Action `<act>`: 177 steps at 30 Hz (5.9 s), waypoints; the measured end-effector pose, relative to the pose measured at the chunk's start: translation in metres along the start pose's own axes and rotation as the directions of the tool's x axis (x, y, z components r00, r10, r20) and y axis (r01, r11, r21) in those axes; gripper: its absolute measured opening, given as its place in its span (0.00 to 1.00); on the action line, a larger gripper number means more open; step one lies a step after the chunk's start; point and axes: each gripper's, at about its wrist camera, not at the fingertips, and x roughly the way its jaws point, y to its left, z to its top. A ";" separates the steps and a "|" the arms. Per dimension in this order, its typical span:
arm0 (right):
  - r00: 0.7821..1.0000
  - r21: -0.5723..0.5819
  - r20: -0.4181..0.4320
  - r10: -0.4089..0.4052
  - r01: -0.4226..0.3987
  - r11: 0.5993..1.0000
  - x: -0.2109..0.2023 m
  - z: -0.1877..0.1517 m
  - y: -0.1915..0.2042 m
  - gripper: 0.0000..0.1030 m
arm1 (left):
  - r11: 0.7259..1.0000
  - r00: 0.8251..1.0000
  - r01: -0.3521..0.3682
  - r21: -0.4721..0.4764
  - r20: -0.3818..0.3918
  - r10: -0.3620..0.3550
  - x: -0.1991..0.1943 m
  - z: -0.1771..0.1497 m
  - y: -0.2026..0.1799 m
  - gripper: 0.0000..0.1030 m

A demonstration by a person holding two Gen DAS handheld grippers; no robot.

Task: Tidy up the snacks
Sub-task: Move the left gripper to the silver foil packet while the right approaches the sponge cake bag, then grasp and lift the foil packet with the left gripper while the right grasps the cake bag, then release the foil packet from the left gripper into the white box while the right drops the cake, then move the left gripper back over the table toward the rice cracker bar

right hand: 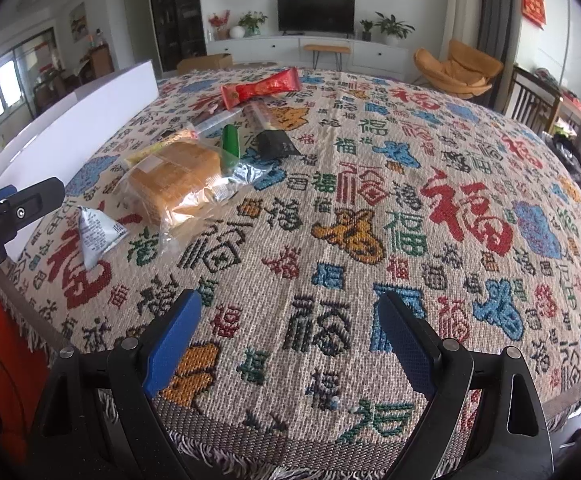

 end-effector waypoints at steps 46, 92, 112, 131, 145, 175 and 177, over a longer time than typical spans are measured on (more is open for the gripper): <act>0.992 0.022 -0.078 0.099 -0.097 0.995 0.027 0.011 -0.016 0.89 | 0.994 0.944 0.059 0.097 -0.329 -0.024 0.103 -0.014 0.012 0.98; 0.634 0.053 -0.152 0.758 -0.761 0.647 0.045 0.269 0.283 0.87 | 0.924 0.960 -0.280 -0.262 -0.079 0.268 -0.011 0.075 0.285 0.79; 0.995 -0.097 -0.036 -0.089 0.085 0.992 0.101 0.101 -0.064 0.87 | 0.982 0.999 -0.025 0.188 -0.042 0.034 0.038 0.085 0.054 0.95; 0.998 -0.040 -0.049 -0.027 0.025 0.999 0.116 0.091 -0.088 0.87 | 0.972 0.992 -0.127 0.200 0.042 0.121 0.093 0.108 0.090 0.99; 0.998 -0.048 -0.046 -0.038 0.036 0.998 0.116 0.092 -0.083 0.87 | 0.979 0.996 -0.085 0.186 0.044 0.079 0.071 0.099 0.077 0.99; 0.999 -0.032 -0.051 -0.020 0.018 0.999 0.117 0.092 -0.085 0.87 | 0.984 0.999 -0.024 0.178 -0.017 0.028 0.050 0.096 0.066 0.99; 0.999 -0.031 -0.051 -0.018 0.017 0.999 0.117 0.092 -0.086 0.87 | 0.983 0.998 -0.058 0.176 0.022 0.055 0.039 0.097 0.060 0.99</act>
